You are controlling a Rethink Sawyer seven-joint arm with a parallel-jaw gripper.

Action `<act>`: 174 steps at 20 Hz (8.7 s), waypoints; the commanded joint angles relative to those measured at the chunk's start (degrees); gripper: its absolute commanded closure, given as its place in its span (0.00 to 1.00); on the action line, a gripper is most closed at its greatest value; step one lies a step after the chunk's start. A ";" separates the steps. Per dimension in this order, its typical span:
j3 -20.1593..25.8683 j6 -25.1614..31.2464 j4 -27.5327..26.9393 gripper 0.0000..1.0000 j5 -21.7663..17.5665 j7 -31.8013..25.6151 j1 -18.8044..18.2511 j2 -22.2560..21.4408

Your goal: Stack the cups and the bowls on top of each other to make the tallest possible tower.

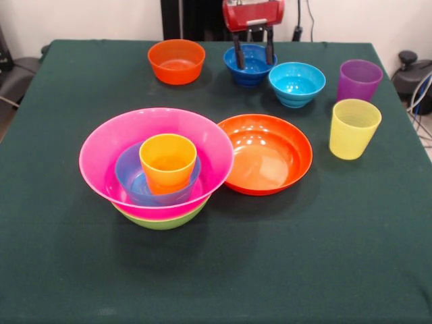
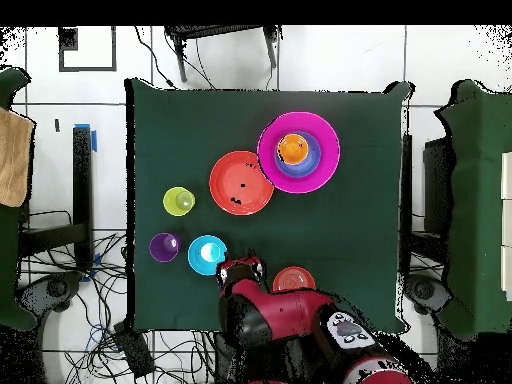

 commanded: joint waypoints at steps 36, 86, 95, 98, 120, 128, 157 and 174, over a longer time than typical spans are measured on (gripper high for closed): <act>3.53 7.74 -4.43 0.00 -4.04 3.19 -4.59 5.59; 2.16 7.30 -1.48 0.00 -4.78 5.64 -3.74 -0.33; -3.91 -5.72 0.48 0.00 -1.26 8.89 1.95 0.56; -3.67 -6.74 0.72 0.00 -1.50 8.93 1.51 -0.06; -4.29 -8.00 6.42 0.00 -7.64 7.30 -2.87 -3.74; -6.76 -11.97 0.92 0.00 -7.30 6.15 -0.41 4.07; 1.85 22.67 -9.68 0.00 4.59 3.35 1.81 -9.18; 2.83 27.00 -19.35 0.00 6.09 3.18 3.50 -4.86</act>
